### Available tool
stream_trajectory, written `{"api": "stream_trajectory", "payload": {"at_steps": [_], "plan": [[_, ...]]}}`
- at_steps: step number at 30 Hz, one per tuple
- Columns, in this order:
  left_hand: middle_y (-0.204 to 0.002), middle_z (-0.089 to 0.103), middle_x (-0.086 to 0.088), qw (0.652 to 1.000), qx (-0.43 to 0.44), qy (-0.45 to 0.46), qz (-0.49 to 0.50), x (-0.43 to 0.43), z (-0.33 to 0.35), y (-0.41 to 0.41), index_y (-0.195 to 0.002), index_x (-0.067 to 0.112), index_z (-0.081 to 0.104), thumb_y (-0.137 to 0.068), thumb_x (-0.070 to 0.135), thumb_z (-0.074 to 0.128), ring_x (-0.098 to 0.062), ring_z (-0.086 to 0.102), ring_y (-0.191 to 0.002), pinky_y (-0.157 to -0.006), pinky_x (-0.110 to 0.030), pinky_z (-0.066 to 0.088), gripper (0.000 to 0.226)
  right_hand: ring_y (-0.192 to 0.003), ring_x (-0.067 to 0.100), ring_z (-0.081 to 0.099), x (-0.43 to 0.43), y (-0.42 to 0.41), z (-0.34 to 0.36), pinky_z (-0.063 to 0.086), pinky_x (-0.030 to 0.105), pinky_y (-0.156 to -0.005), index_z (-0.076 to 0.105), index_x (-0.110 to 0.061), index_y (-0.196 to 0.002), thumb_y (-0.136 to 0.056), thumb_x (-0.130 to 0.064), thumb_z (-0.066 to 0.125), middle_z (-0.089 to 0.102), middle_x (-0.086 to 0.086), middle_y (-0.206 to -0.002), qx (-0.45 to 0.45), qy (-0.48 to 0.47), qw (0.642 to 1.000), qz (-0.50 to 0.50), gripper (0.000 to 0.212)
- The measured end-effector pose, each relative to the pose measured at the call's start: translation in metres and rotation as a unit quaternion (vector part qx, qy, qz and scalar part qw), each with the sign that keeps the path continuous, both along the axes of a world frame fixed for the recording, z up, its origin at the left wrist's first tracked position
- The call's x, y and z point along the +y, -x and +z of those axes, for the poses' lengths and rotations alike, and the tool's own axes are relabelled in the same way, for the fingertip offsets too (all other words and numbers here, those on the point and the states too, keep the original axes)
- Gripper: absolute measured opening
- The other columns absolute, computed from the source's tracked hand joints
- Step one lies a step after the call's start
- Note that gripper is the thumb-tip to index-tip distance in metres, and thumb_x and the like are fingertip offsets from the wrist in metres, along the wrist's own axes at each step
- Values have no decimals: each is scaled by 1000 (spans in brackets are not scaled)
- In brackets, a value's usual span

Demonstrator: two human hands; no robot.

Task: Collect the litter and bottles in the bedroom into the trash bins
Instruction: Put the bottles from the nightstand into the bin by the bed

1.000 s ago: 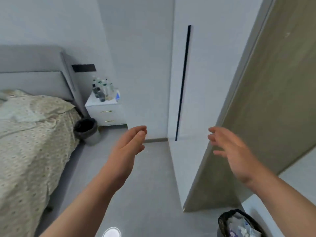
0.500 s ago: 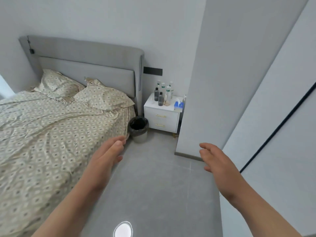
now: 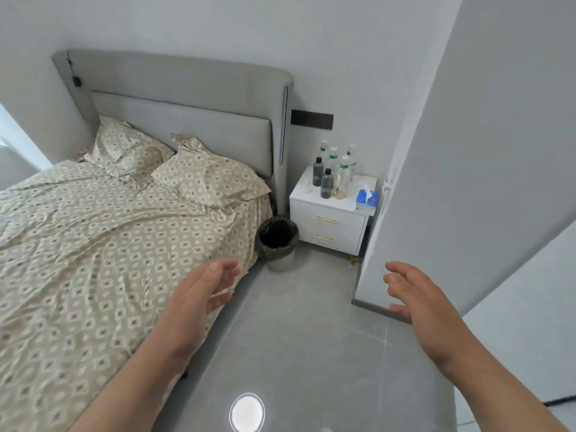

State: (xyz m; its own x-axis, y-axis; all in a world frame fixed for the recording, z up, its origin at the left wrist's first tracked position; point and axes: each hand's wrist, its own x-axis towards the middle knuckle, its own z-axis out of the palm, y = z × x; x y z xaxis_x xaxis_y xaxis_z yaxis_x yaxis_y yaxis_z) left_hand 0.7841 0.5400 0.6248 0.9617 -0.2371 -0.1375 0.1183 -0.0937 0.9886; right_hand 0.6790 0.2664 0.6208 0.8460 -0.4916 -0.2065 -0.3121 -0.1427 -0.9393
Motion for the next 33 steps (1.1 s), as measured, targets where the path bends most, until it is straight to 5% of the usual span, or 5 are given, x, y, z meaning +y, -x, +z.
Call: {"api": "stream_trajectory", "payload": {"at_steps": [4,13,22,26,33], "plan": [[-110,72,5,999,-17,-10,33,-32,14,-77,-106,26,67,-84,46,48,-8,63,-109,-102,-42,46,35,-107,9,54,-41,-88,15,40,21,-78,51,-37,-123,-97,-39,45,52,-25,-111,21,2,999,35,27],[-111,71,3,1000,-25,11,12,-116,30,-227,-107,24,66,-92,38,49,-8,62,-111,-99,-35,47,27,-111,11,53,-103,-238,37,38,33,-101,52,-38,-119,-95,-37,48,55,-18,-113,13,17,999,43,24],[-113,69,3,998,-12,28,-59,-199,-21,-441,-109,25,65,-100,26,40,-7,60,-113,-90,-24,46,27,-111,-1,49,-168,-405,19,35,27,-95,50,-39,-124,-95,-39,48,54,-14,-124,52,63,997,-9,29],[-111,70,5,995,2,28,-92,-233,-27,-533,-107,26,67,-87,42,50,-7,60,-112,-92,-27,45,30,-111,-5,49,-193,-471,24,34,24,-91,49,-48,-107,-95,-35,49,55,-16,-121,70,77,994,-45,18],[-109,68,7,992,22,3,-127,-286,-36,-634,-100,30,65,-98,29,47,-9,59,-111,-99,-33,44,19,-109,-3,50,-230,-551,2,38,27,-90,48,-51,-104,-96,-36,47,54,-17,-120,106,44,991,-72,18]]}}
